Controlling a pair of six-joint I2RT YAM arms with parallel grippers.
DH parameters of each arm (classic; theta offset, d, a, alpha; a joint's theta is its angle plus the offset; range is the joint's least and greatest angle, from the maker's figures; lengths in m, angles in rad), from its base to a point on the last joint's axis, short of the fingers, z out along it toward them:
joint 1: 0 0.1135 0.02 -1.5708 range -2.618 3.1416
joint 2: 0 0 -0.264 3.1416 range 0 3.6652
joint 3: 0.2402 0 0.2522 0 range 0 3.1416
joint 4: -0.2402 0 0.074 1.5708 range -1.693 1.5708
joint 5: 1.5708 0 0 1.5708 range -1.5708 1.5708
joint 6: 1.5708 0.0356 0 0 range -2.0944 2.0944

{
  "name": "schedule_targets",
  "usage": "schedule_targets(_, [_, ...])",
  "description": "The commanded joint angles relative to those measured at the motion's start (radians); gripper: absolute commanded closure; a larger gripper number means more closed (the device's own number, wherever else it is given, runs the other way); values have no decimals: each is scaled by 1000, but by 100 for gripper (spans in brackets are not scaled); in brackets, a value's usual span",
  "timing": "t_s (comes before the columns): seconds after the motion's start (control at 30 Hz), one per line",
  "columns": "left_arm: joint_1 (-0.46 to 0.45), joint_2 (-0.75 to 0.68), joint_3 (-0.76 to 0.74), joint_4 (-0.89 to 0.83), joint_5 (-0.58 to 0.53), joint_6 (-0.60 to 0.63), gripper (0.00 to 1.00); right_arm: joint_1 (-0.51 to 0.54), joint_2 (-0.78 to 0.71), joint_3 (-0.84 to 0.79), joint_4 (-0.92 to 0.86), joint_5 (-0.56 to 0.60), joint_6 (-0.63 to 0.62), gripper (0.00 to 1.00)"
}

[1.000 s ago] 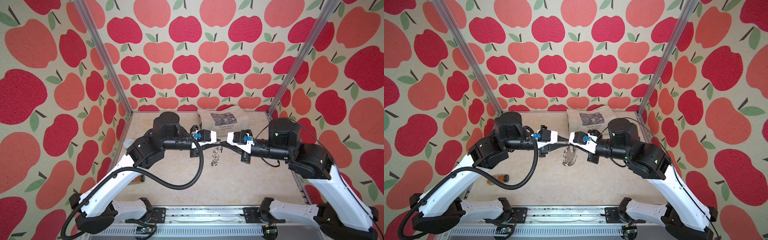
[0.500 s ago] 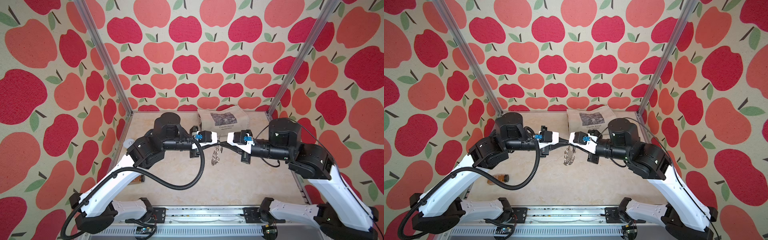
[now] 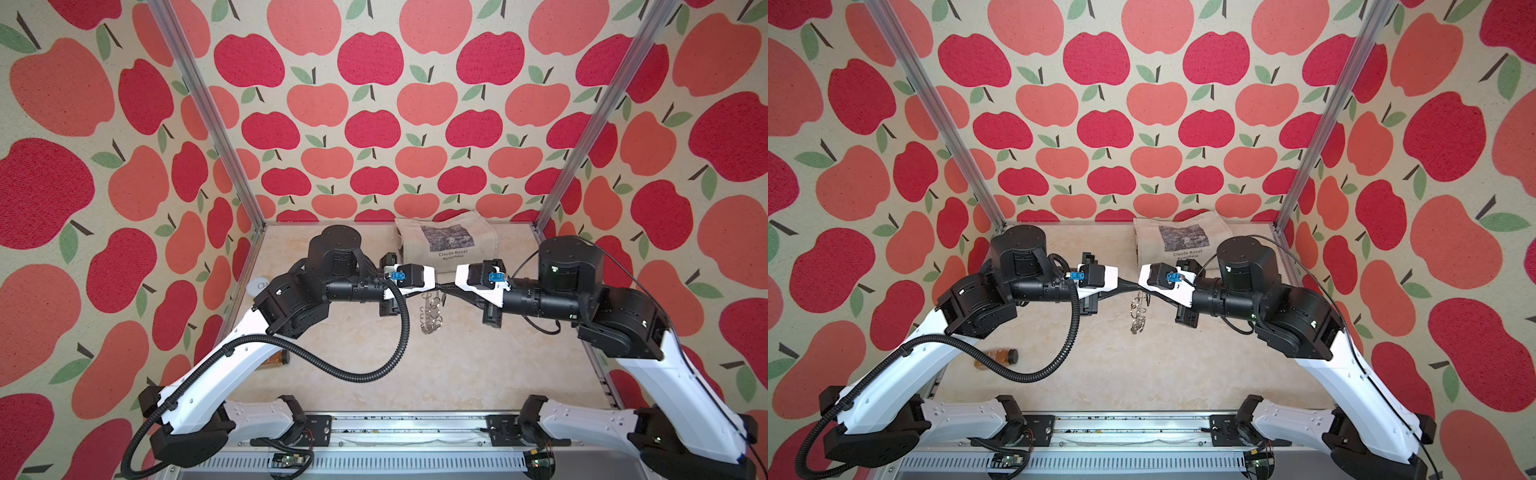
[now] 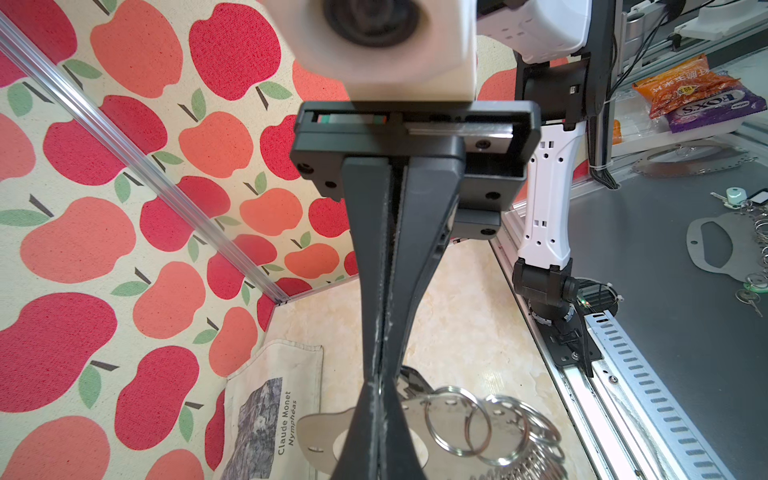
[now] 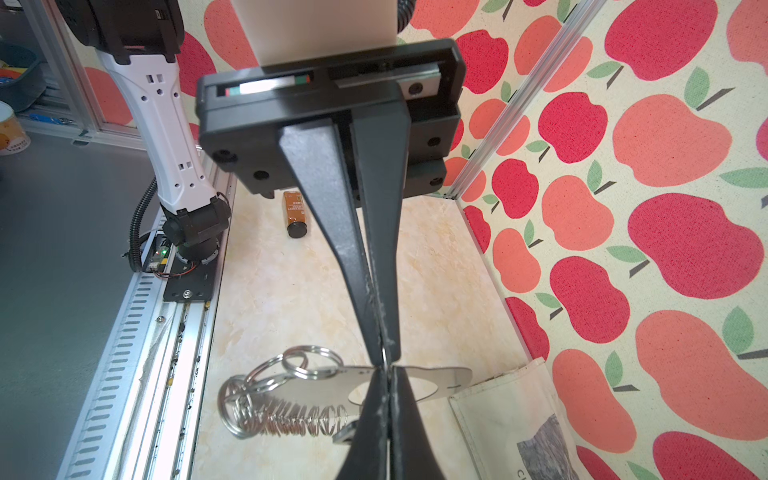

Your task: Put the keys on the keyring

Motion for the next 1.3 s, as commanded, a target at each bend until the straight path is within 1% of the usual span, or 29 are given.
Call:
schedule_targets(0.0, [-8, -38, -39, 104, 19, 2, 100, 5, -20, -2, 35, -17, 4, 91])
schedule_targets(0.03, [-6, -46, -49, 120, 25, 2, 100, 4, -24, -4, 33, -14, 3, 81])
schedule_targets(0.07, [-5, -52, -53, 126, 30, 3, 100, 5, -29, -6, 29, -11, 4, 77])
schedule_targets(0.17, [0, -59, -53, 131, 53, 2, 100, 5, -38, -6, 21, -10, 6, 69])
schedule_targets(0.4, [8, -69, -49, 128, 96, 3, 100, 5, -26, 7, -11, -32, 3, 61])
schedule_targets(0.6, [8, -68, -39, 111, 108, 2, 100, 4, -18, 22, -13, -57, -4, 60])
schedule_targets(0.7, [8, -69, -38, 107, 107, 3, 100, 5, -20, 26, -13, -66, -9, 65])
schedule_targets(0.87, [8, -79, -45, 116, 95, 8, 100, 5, -18, 32, -25, -69, -12, 82])
schedule_targets(0.9, [8, -81, -47, 120, 93, 8, 100, 5, -18, 33, -27, -70, -12, 84])
schedule_targets(1.1, [16, -89, -52, 142, 87, 9, 100, 6, -16, 40, -46, -56, -17, 90])
schedule_targets(1.17, [19, -93, -55, 153, 87, 8, 100, 6, -18, 39, -47, -53, -18, 94])
schedule_targets(1.23, [21, -98, -63, 172, 91, 0, 100, 6, -18, 36, -45, -50, -12, 100])
schedule_targets(1.27, [22, -100, -68, 184, 93, -5, 100, 6, -16, 35, -42, -48, -10, 100])
